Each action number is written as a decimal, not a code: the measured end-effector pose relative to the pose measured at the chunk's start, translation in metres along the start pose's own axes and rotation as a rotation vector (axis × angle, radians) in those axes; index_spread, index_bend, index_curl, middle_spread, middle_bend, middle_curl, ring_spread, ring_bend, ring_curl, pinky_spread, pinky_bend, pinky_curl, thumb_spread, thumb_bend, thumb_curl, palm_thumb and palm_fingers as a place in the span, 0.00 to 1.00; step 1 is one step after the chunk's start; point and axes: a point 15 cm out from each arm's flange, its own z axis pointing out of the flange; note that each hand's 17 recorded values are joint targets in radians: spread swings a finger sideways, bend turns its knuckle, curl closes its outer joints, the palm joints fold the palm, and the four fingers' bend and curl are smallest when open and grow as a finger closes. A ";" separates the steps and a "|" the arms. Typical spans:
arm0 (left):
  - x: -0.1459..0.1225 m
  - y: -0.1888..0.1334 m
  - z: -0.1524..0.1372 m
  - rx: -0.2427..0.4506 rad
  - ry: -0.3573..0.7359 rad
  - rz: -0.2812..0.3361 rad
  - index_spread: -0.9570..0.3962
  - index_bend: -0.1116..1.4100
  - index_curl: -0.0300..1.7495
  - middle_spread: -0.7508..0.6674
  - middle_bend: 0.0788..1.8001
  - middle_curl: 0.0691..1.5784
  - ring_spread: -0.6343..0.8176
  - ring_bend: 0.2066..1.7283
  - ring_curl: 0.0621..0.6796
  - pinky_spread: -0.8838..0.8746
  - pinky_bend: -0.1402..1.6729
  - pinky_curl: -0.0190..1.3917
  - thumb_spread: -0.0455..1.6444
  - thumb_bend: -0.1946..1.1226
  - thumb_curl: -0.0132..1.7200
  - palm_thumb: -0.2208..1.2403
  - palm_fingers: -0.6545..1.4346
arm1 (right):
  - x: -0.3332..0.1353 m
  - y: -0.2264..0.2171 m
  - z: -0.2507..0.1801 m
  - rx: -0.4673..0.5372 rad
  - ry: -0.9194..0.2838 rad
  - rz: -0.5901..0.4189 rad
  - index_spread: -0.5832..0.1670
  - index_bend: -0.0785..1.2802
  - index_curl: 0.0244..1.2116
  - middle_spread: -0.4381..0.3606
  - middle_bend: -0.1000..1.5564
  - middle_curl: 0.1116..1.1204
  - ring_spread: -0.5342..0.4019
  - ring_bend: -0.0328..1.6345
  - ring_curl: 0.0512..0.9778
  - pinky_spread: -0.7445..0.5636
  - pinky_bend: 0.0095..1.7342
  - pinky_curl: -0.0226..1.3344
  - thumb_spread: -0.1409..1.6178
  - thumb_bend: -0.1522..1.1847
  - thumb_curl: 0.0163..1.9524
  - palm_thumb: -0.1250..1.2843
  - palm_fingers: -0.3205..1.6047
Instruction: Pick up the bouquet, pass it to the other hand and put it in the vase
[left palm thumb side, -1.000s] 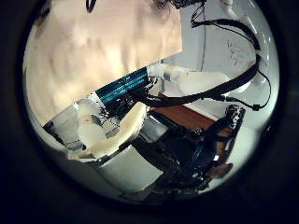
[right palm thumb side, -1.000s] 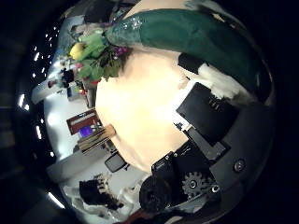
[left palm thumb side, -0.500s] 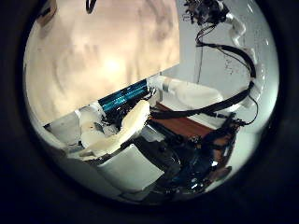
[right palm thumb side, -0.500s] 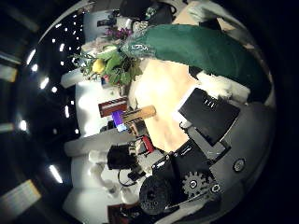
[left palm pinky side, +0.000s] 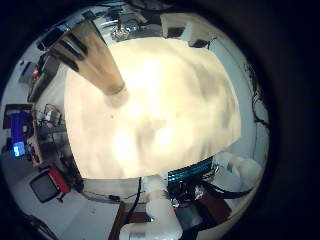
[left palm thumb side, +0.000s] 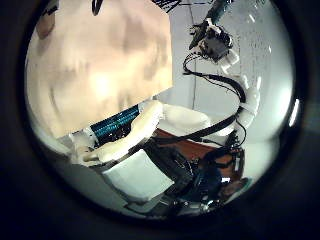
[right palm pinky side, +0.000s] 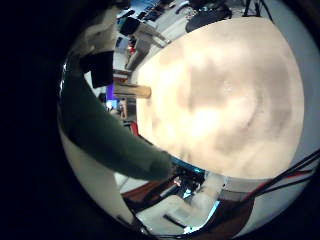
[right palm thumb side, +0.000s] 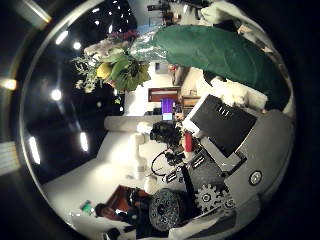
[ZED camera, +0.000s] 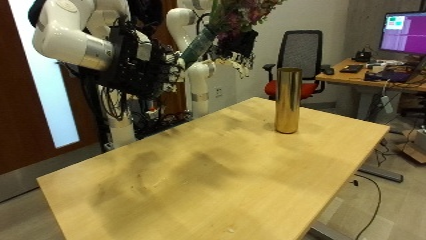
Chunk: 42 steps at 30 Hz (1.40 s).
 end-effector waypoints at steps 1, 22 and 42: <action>0.002 -0.001 0.000 0.003 0.009 0.002 0.81 0.19 0.21 0.67 0.10 0.19 0.67 0.19 0.19 0.69 0.19 0.22 0.63 0.13 0.17 0.40 0.48 | -0.003 0.002 0.003 -0.004 -0.025 -0.017 0.34 0.74 0.96 0.38 0.87 0.69 0.36 0.89 0.64 0.41 0.72 0.65 0.48 0.11 0.46 0.96 0.74; 0.072 -0.043 -0.040 0.204 0.390 0.089 0.86 0.17 0.19 0.68 0.12 0.20 0.69 0.23 0.17 0.70 0.20 0.22 0.56 0.12 0.17 0.30 0.45 | -0.044 0.043 0.067 -0.180 -0.311 -0.198 0.35 0.75 0.96 0.38 0.88 0.69 0.37 0.89 0.65 0.40 0.69 0.71 0.41 0.10 0.49 0.94 0.75; 0.126 -0.059 -0.069 0.182 0.828 0.180 0.90 0.17 0.16 0.73 0.18 0.20 0.72 0.32 0.18 0.69 0.26 0.23 0.49 0.12 0.19 0.30 0.43 | -0.081 0.065 0.153 -0.401 -0.282 -0.289 0.35 0.76 0.95 0.38 0.87 0.70 0.37 0.88 0.66 0.39 0.68 0.74 0.40 0.10 0.50 0.94 0.74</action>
